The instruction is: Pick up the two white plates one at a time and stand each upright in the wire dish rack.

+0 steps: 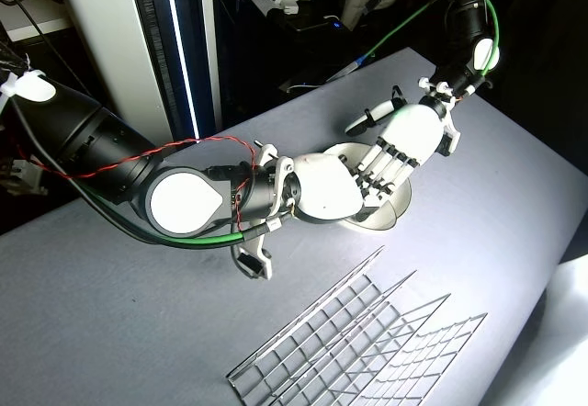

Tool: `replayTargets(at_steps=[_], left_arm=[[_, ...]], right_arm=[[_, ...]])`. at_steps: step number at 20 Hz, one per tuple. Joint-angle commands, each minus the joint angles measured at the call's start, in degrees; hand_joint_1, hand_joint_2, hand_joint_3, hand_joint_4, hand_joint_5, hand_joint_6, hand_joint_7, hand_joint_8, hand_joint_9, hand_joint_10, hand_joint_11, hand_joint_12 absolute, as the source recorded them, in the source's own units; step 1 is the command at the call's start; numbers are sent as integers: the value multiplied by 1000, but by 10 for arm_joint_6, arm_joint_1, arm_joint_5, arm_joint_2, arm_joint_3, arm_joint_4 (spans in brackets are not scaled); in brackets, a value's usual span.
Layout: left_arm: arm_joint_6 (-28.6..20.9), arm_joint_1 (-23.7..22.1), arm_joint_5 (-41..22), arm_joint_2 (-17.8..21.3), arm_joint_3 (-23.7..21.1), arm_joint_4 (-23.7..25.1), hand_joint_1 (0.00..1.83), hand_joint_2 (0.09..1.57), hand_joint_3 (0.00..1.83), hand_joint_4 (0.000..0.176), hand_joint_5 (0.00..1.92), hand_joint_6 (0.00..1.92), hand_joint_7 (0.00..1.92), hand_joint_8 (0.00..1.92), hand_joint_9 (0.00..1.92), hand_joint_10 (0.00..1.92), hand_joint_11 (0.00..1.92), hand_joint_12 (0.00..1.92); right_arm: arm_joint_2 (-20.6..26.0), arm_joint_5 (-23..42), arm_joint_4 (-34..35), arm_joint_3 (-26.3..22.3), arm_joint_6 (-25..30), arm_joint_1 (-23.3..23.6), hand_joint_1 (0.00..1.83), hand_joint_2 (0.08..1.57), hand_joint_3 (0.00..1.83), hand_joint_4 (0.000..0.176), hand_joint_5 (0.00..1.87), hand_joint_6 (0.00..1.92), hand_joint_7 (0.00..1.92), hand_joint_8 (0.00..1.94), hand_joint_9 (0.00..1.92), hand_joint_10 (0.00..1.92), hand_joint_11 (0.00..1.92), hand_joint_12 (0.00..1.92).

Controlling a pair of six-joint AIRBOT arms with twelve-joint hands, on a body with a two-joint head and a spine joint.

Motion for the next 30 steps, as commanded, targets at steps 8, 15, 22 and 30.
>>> replayTargets(at_steps=[8, 15, 22, 30], left_arm=[[-19, -12, -21, 34, -23, -53, 0, 1149, 0, 0, 0, 0, 0, 0, 0, 0, 0, 0], [-41, -50, -29, 122, -70, -83, 0, 1152, 0, 0, 0, 0, 0, 0, 0, 0, 0, 0], [-72, -71, -33, 203, -97, -65, 0, 1157, 2, 0, 4, 2, 0, 0, 0, 0, 0, 0], [-120, -94, -43, 270, -111, -36, 0, 1158, 2, 0, 0, 0, 0, 0, 0, 0, 0, 0]], right_arm=[[-2, 0, 11, 4, 1, 4, 1378, 1087, 0, 0, 996, 996, 1073, 697, 958, 1133, 815, 1192], [15, 23, 20, -14, 1, 26, 1374, 1107, 1, 0, 929, 1059, 1027, 828, 920, 1179, 751, 1242], [58, 6, 44, -82, 3, 85, 1375, 1111, 0, 0, 934, 1041, 1027, 903, 885, 1195, 676, 1305], [86, -10, 67, -126, 7, 145, 1376, 1111, 1, 0, 899, 1096, 1030, 931, 911, 1122, 730, 1173]])
